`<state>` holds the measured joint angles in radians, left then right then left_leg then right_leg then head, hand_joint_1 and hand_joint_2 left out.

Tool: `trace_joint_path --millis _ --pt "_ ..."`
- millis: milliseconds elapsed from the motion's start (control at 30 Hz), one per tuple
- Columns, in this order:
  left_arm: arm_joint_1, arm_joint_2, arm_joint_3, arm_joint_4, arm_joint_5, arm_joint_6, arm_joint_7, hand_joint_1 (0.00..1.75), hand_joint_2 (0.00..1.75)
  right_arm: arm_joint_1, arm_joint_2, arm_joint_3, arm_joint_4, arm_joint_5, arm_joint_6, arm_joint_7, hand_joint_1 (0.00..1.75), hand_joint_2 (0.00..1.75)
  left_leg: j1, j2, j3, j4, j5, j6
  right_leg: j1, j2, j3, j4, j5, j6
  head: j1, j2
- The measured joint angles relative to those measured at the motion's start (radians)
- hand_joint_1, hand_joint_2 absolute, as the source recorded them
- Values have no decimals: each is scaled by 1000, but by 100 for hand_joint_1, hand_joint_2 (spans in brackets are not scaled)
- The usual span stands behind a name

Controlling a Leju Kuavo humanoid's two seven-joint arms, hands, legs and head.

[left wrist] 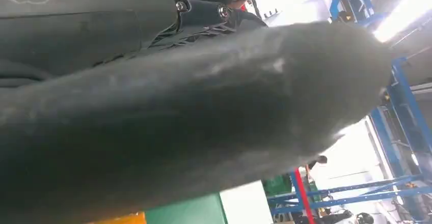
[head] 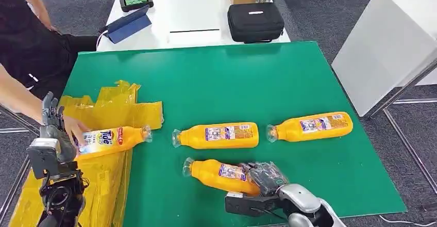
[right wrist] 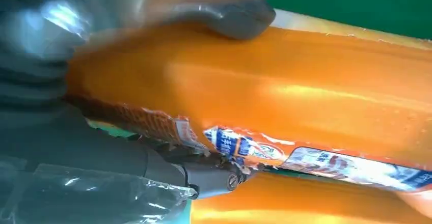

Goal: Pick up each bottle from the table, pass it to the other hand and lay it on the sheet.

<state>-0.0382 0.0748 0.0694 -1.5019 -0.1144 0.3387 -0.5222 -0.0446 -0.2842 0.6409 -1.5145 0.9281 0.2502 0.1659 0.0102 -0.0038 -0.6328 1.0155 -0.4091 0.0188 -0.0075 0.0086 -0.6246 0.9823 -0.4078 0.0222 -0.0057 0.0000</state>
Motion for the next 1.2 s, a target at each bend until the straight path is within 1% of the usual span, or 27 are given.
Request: trace_joint_path --millis 200,267,367,467,500,567,633,700,767,833,900,1000,1067,1200 --pt "-11 0 -1 8 38 -19 6 0 0 -2 1 0 8 4 -3 -3 175 175 0 0 1 0 0 0 0 0 1 0 0 0 0 0" --pt "-19 0 -1 14 83 -55 24 0 0 -1 1 -4 11 -19 -9 -13 175 175 0 0 1 0 0 0 0 0 2 0 0 0 0 0" --pt "-18 0 -1 17 211 -154 59 0 0 13 2 -34 9 -99 -26 -42 175 175 -1 0 1 0 0 0 0 0 2 0 0 0 0 0" --pt "-16 0 -1 19 248 -182 63 0 0 19 2 -54 3 -127 -26 -51 175 175 -1 0 1 0 0 0 0 0 2 0 0 0 0 0" --pt "-16 0 -1 19 251 -185 63 0 175 21 2 -59 3 -127 -26 -51 175 175 -1 0 1 0 0 0 0 0 2 0 0 0 0 0" --pt "-16 0 -1 19 256 -191 65 0 175 22 2 -69 0 -132 -26 -53 175 175 -1 0 1 0 0 0 0 0 2 0 0 0 0 0" --pt "-15 0 -1 19 307 -228 82 0 175 26 2 -78 -3 -176 -34 -81 175 175 -1 0 1 0 0 0 0 0 2 0 0 0 0 0" --pt "-7 0 0 19 423 -307 121 0 175 34 5 -107 -7 -304 -47 -151 175 175 -1 0 0 0 0 0 0 0 2 0 0 0 0 0" --pt "10 -2 3 19 537 -384 153 0 175 52 8 -137 -15 -452 -34 -231 175 175 -1 -1 -2 0 0 0 0 0 1 0 0 0 0 0" --pt "27 -4 5 19 597 -426 167 0 175 50 21 -167 -28 -582 -12 -295 175 175 -1 0 -3 0 0 0 -1 0 -1 0 1 0 -1 0" --pt "33 -11 6 19 612 -439 170 0 175 29 34 -195 -37 -654 7 -323 175 175 0 0 -3 0 0 0 0 0 -1 0 1 0 0 0" --pt "33 -26 6 18 640 -460 193 0 175 -18 60 -213 -39 -712 13 -337 175 175 0 0 -3 0 1 1 0 0 -1 0 1 0 0 0" --pt "34 -38 6 16 675 -484 219 0 175 -38 79 -225 -46 -735 -3 -351 175 175 0 0 -4 0 1 1 0 0 -1 1 1 0 0 0" --pt "47 -63 0 -10 750 -528 259 0 175 -97 128 -225 -46 -693 -109 -364 175 175 -1 0 -4 0 1 1 0 0 -2 1 1 0 0 0"
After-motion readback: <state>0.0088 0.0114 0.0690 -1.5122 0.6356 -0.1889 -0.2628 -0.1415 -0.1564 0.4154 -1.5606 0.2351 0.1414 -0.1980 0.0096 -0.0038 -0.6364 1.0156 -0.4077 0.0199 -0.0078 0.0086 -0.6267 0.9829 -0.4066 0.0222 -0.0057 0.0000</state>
